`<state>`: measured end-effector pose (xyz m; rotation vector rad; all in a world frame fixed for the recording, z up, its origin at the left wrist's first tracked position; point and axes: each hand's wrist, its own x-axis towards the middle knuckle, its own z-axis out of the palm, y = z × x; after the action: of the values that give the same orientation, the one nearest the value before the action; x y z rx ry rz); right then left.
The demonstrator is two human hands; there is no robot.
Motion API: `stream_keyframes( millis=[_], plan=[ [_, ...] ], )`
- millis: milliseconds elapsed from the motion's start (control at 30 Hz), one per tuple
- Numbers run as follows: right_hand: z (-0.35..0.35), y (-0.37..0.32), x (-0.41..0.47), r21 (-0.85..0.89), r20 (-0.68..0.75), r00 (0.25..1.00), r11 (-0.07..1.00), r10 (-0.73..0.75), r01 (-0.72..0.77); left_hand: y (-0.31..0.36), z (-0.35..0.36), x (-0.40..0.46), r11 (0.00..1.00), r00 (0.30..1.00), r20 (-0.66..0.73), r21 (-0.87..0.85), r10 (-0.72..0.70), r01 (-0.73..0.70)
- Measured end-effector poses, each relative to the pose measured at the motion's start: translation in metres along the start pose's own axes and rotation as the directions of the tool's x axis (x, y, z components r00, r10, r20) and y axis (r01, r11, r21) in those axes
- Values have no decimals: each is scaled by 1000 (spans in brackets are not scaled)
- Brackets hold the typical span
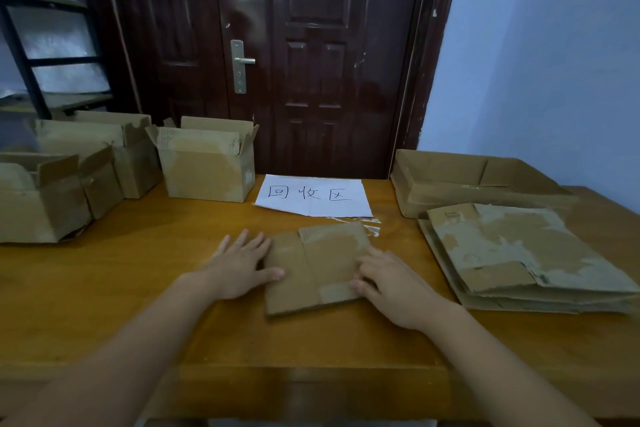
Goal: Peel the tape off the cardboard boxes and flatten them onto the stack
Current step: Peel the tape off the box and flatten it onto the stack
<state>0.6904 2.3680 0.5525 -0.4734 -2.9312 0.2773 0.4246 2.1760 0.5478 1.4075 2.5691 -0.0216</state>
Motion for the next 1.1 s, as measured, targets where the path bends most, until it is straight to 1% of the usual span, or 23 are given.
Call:
stream_keyframes(
  millis=[33,100,167,200,233,300,333,367,400,500,567,633,700,767,867,967,1033,1100],
  plan=[
    [3,-3,-4,14,5,1000,1000,-23,23,-5,1,2,999,999,-16,-23,-44,44],
    [6,-9,-5,5,1,1000,1000,-12,12,-6,7,6,994,995,-49,-75,-88,84],
    [4,-9,2,24,-53,997,998,64,-62,1,13,8,990,990,-105,-113,-93,81],
    [3,-8,7,38,-89,989,993,119,-116,6,16,8,988,985,-142,-136,-96,76],
    [3,-5,11,38,-97,978,983,185,-182,9,19,8,984,978,-183,-164,-100,69],
    [6,-1,18,15,16,941,941,338,-338,14,22,4,976,962,-254,-213,-100,45],
    [9,0,20,1,71,923,925,378,-379,16,23,2,972,956,-277,-232,-96,30],
    [14,0,22,-1,89,918,922,386,-387,19,23,1,966,953,-288,-257,-92,16],
    [17,-1,23,14,76,921,923,382,-384,21,23,-2,956,953,-287,-292,-93,6],
    [18,-6,25,151,-12,927,918,374,-368,31,16,-11,909,963,-246,-416,-110,-2],
    [9,-10,25,299,-72,924,892,375,-339,39,10,-18,843,960,-249,-538,-131,-25],
    [-4,-16,26,374,-141,911,873,388,-314,53,1,-23,769,939,-293,-637,-178,-53],
    [-27,-16,28,340,-188,891,878,413,-336,71,-12,-23,749,909,-338,-661,-243,-46],
    [-57,-7,26,274,-219,874,887,434,-372,93,-30,-19,742,897,-352,-669,-269,-40],
    [-103,20,9,233,-280,840,882,464,-410,133,-53,-6,667,908,-356,-735,-224,-123],
    [-142,60,-21,256,-299,804,855,514,-451,187,-73,10,599,913,-380,-769,-148,-223],
    [-162,89,-44,270,-284,787,833,548,-483,227,-81,21,587,921,-381,-765,-81,-265],
    [-177,120,-65,273,-266,766,807,586,-523,266,-84,33,595,938,-347,-755,-9,-274]
  ],
)
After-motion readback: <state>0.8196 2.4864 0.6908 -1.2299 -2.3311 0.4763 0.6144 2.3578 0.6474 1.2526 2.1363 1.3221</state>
